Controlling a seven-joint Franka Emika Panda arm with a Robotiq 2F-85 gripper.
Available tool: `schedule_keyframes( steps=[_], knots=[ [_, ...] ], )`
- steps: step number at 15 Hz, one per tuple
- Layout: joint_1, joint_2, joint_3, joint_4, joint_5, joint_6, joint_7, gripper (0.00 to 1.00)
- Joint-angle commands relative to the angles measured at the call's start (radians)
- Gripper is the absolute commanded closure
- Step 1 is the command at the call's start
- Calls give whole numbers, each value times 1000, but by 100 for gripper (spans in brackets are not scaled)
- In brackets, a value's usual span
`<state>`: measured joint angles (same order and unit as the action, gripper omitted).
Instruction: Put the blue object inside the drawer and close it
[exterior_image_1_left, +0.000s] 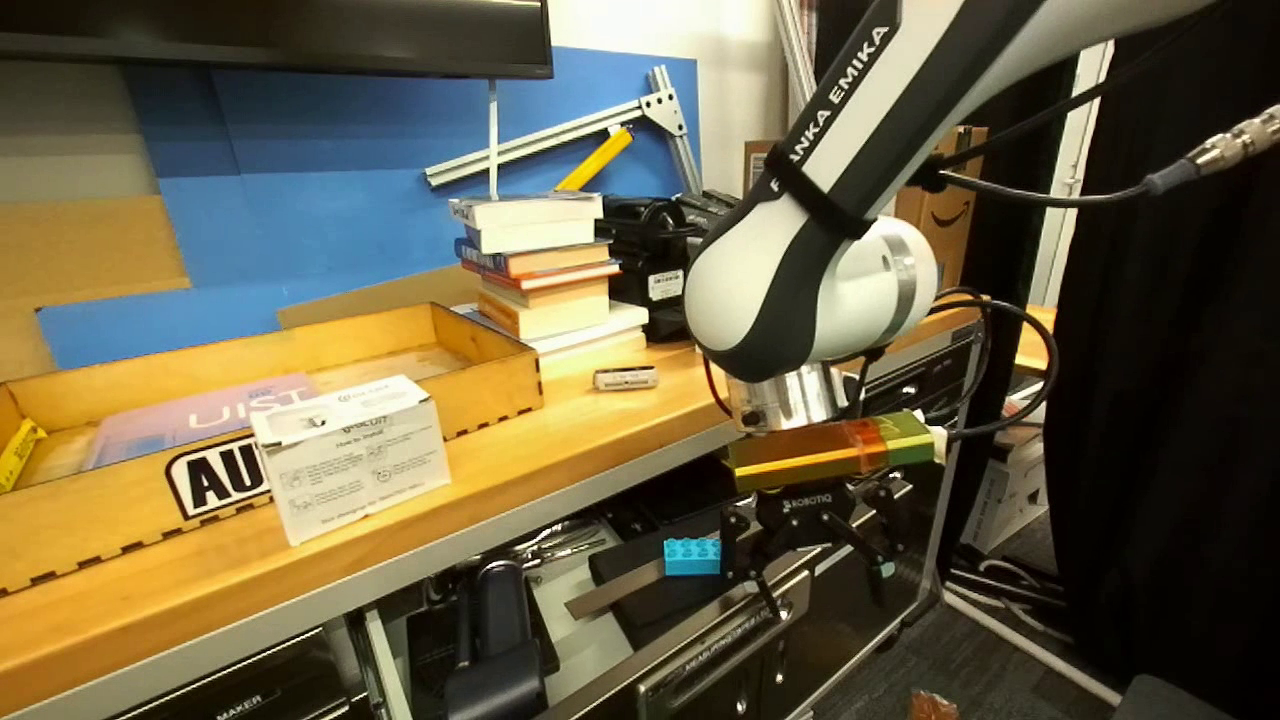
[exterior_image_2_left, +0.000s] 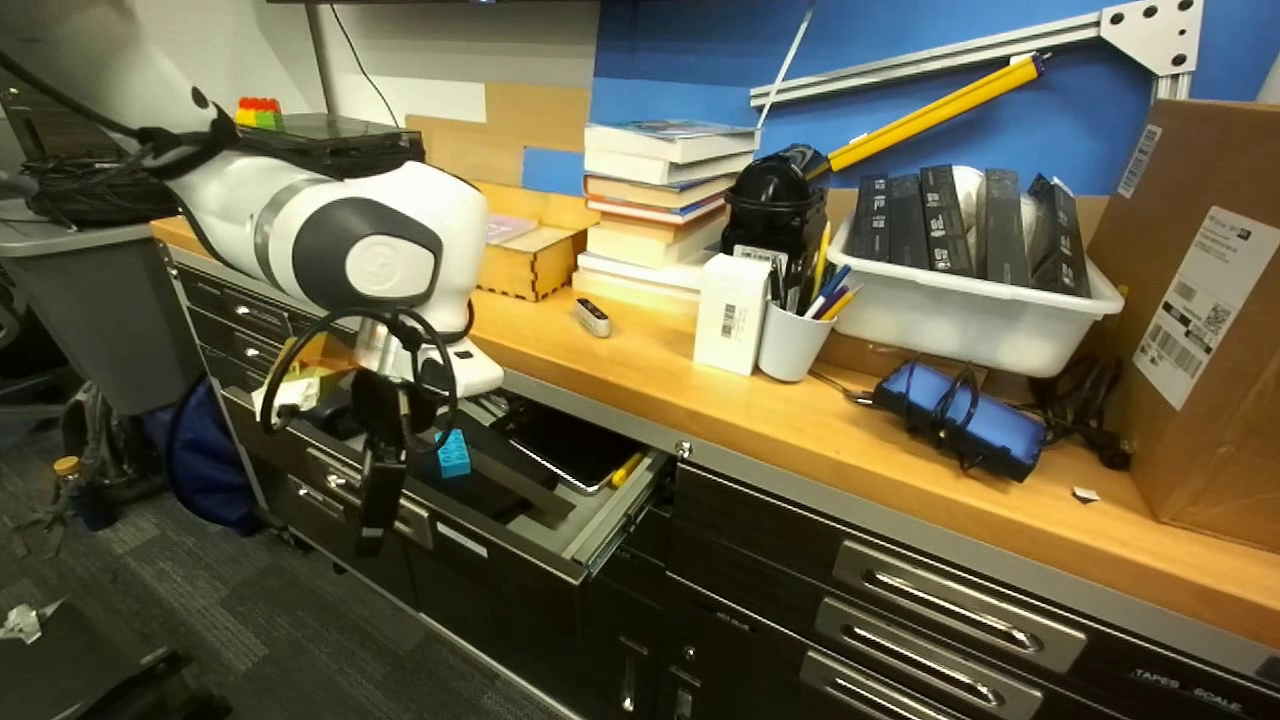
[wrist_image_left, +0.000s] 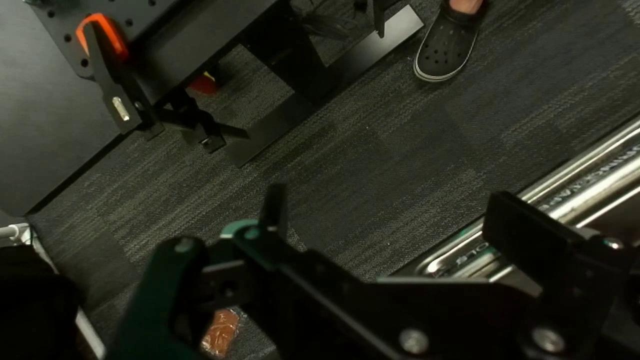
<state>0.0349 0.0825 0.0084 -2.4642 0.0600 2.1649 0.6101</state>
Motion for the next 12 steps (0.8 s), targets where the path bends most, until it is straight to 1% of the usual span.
schedule_keyframes(
  steps=[1, 6, 12],
  knots=[
    [10, 58, -3, 51, -30, 50, 45, 0],
    [29, 124, -7, 147, -75, 90, 95, 0],
    [59, 249, -20, 335, -132, 104, 166, 0]
  ],
)
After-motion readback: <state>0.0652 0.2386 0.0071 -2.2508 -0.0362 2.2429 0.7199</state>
